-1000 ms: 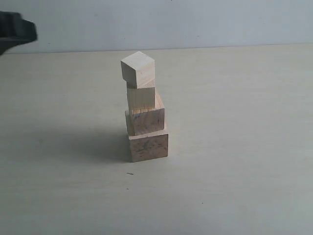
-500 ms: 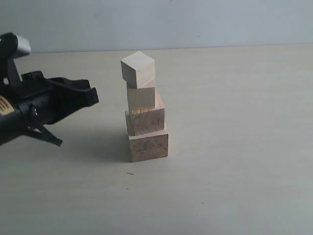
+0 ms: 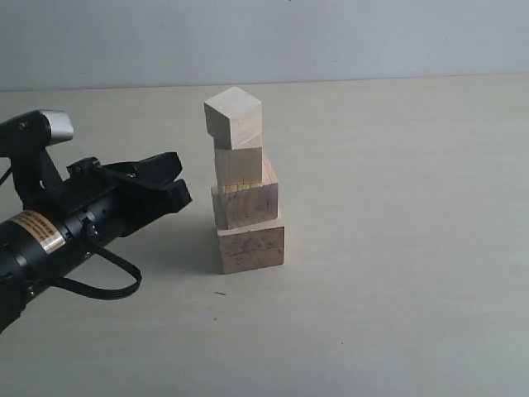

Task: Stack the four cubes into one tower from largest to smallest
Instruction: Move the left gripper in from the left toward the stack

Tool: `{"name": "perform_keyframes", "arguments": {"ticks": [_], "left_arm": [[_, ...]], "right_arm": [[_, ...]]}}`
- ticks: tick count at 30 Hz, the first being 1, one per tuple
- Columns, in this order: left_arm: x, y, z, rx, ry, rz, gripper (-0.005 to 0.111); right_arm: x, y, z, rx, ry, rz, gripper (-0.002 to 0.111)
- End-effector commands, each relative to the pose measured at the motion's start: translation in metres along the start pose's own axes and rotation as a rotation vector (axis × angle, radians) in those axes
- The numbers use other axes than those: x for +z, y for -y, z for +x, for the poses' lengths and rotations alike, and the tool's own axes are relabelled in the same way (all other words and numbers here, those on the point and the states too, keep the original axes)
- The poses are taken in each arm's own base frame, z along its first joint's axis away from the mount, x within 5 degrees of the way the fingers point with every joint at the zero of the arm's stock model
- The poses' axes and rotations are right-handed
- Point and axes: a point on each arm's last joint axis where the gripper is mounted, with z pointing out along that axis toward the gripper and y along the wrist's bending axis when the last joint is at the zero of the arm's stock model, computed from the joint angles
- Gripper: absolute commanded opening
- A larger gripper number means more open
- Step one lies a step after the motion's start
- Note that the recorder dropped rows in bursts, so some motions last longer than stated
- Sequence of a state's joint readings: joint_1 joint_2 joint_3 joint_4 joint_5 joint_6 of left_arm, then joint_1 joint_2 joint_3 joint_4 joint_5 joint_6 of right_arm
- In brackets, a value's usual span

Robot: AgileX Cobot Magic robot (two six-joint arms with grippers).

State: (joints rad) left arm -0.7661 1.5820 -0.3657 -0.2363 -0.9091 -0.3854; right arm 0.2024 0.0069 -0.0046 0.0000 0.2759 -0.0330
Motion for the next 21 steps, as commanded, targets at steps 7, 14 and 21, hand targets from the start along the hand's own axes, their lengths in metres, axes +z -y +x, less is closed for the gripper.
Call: {"name": "perform_keyframes", "arguments": {"ticks": [7,14,21], "left_arm": [[0.02,0.007,0.005,0.019,0.012,0.048,0.0],[0.035,0.006,0.012,0.024,-0.011,0.038,0.0],[0.036,0.007,0.013,0.037,-0.02,0.053,0.0]], "right_arm": [[0.0,0.0,0.001,-0.005,0.002,0.007,0.0],[0.0,0.0,0.001,-0.005,0.002,0.007,0.0],[0.0,0.0,0.001,-0.005,0.002,0.007,0.0]]}}
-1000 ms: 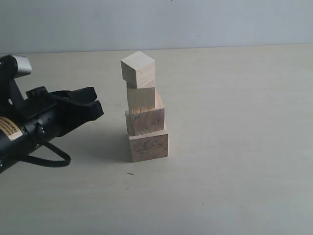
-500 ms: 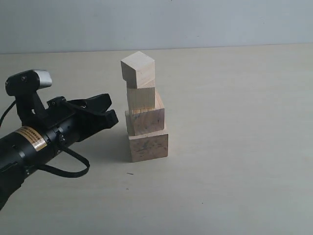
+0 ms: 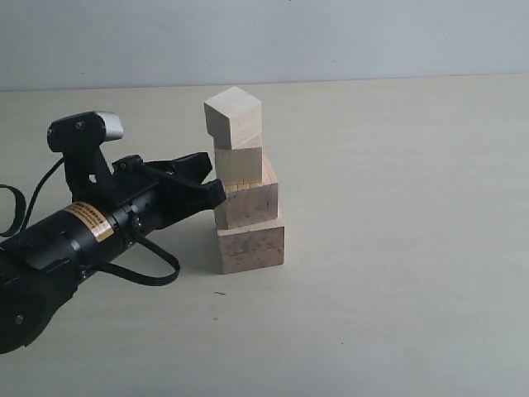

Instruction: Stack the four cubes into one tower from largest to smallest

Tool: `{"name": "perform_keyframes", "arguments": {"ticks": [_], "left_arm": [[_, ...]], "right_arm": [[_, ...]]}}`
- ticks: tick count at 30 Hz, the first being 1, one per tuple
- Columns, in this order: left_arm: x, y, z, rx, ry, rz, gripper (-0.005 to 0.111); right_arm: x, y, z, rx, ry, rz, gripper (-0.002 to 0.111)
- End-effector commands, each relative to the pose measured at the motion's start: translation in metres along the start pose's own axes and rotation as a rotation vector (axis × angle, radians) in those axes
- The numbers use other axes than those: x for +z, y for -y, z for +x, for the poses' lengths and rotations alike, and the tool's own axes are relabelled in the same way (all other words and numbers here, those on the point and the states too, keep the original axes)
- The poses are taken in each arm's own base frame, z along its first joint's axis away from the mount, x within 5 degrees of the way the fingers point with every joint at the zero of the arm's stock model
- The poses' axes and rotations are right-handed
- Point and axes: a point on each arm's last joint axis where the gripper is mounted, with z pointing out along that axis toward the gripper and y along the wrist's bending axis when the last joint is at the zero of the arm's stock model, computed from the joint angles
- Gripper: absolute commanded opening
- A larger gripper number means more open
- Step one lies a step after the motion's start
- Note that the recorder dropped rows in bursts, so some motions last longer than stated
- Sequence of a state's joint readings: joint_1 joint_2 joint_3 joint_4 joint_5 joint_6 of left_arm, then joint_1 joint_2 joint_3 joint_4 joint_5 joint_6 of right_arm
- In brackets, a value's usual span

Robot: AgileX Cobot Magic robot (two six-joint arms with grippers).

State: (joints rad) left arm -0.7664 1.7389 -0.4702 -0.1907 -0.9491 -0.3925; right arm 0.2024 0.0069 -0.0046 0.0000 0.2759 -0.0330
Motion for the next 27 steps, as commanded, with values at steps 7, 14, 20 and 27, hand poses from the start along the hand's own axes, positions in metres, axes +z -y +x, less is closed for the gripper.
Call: {"name": "perform_keyframes", "arguments": {"ticks": [7,14,20,27], "left_arm": [[0.001,0.008,0.002,0.026,-0.008,0.059,0.0],[0.001,0.012,0.004,0.044,-0.02,0.086,0.0],[0.0,0.009,0.004,0.034,-0.017,0.065,0.0],[-0.036,0.008,-0.019,0.085,0.096,0.05,0.0]], "right_arm": [[0.0,0.0,0.001,-0.005,0.002,0.007,0.0],[0.0,0.0,0.001,-0.005,0.002,0.007,0.0],[0.0,0.0,0.001,-0.005,0.002,0.007,0.0],[0.0,0.0,0.001,-0.005,0.002,0.007,0.0]]}}
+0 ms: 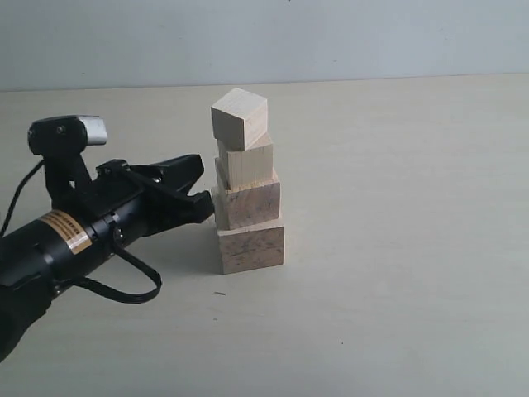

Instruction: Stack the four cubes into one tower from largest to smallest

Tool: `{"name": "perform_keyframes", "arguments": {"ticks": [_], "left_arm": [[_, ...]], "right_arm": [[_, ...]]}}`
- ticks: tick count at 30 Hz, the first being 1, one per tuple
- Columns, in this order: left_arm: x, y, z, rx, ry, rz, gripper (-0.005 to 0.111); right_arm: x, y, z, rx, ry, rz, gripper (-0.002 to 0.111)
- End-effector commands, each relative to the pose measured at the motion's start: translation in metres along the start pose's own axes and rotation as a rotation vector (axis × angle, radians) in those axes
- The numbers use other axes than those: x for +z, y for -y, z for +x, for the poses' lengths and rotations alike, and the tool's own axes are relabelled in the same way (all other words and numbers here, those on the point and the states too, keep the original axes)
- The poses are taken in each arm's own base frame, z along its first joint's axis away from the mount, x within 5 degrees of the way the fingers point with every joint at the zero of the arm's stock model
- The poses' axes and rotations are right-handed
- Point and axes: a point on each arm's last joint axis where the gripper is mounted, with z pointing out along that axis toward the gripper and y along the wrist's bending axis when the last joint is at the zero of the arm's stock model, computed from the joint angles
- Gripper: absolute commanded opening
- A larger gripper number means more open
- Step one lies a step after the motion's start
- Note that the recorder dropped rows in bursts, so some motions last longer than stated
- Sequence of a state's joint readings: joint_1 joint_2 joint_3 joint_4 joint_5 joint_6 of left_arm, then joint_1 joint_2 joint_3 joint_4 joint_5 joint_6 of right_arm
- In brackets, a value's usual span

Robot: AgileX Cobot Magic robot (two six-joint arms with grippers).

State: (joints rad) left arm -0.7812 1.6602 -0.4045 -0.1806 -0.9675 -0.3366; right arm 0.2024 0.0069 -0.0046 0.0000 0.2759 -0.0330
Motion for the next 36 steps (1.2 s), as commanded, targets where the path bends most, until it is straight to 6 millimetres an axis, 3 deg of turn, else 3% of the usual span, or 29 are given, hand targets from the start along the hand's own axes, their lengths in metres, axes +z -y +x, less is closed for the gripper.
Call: {"name": "perform_keyframes", "arguments": {"ticks": [1,7,11,36], "left_arm": [[-0.018,0.006,-0.019,0.023,0.091,0.026,0.0],[-0.038,0.021,-0.043,0.026,0.148,0.089,0.0],[-0.042,0.023,-0.044,0.046,0.115,0.101,0.0],[-0.022,0.029,-0.04,0.068,0.076,0.114,0.0]], "right_arm": [[0.0,0.0,0.001,-0.005,0.002,0.007,0.0],[0.0,0.0,0.001,-0.005,0.002,0.007,0.0],[0.0,0.0,0.001,-0.005,0.002,0.007,0.0],[0.0,0.0,0.001,-0.005,0.002,0.007,0.0]]}}
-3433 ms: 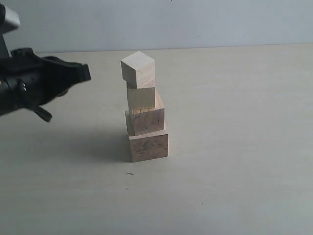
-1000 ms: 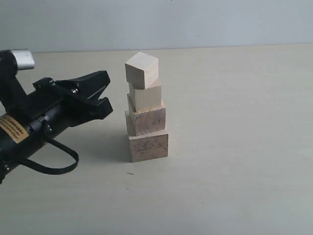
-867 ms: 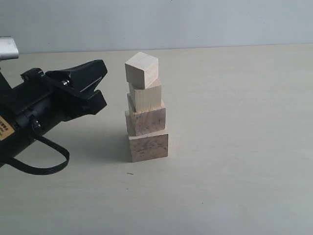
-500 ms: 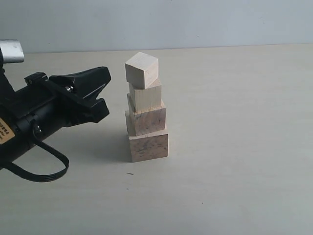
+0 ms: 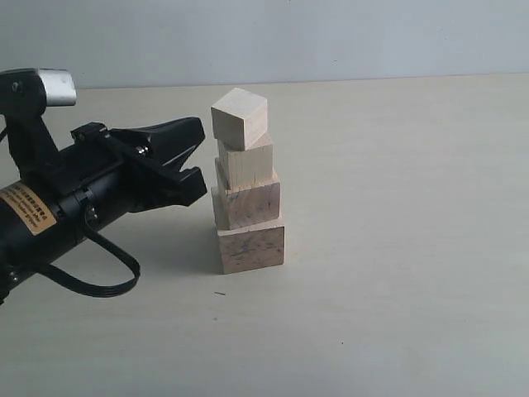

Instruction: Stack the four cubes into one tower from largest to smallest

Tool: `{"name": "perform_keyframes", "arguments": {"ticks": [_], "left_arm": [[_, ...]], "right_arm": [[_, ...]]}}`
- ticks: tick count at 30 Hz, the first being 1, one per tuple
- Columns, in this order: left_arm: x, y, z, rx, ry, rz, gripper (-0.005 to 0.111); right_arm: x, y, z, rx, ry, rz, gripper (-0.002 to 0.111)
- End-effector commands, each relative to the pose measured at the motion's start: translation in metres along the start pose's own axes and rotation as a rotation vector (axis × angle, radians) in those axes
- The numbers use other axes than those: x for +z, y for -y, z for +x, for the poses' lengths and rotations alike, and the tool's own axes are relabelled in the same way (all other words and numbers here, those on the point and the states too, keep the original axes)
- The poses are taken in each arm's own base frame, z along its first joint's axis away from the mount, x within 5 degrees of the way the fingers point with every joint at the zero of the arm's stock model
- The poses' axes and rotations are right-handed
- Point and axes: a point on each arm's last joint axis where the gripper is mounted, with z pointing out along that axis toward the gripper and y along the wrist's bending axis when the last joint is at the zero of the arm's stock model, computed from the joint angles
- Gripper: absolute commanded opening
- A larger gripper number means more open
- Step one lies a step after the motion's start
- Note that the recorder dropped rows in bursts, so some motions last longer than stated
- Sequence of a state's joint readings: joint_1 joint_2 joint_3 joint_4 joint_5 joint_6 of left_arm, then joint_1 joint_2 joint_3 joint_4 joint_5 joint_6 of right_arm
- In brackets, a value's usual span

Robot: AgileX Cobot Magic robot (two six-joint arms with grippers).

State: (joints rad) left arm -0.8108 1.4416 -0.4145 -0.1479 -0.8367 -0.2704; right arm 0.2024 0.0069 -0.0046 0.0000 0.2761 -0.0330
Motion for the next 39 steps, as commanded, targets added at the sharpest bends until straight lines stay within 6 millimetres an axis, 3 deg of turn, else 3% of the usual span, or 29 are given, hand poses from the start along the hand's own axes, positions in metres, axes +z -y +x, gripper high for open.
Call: {"name": "perform_keyframes", "arguments": {"ticks": [1,39], "left_arm": [[0.003,0.003,-0.004,0.006,0.016,0.013,0.0],[0.024,-0.002,0.001,0.055,0.01,-0.04,0.0]], "right_arm": [[0.0,0.0,0.001,-0.005,0.002,0.007,0.0],[0.0,0.0,0.001,-0.005,0.002,0.007,0.0]]}}
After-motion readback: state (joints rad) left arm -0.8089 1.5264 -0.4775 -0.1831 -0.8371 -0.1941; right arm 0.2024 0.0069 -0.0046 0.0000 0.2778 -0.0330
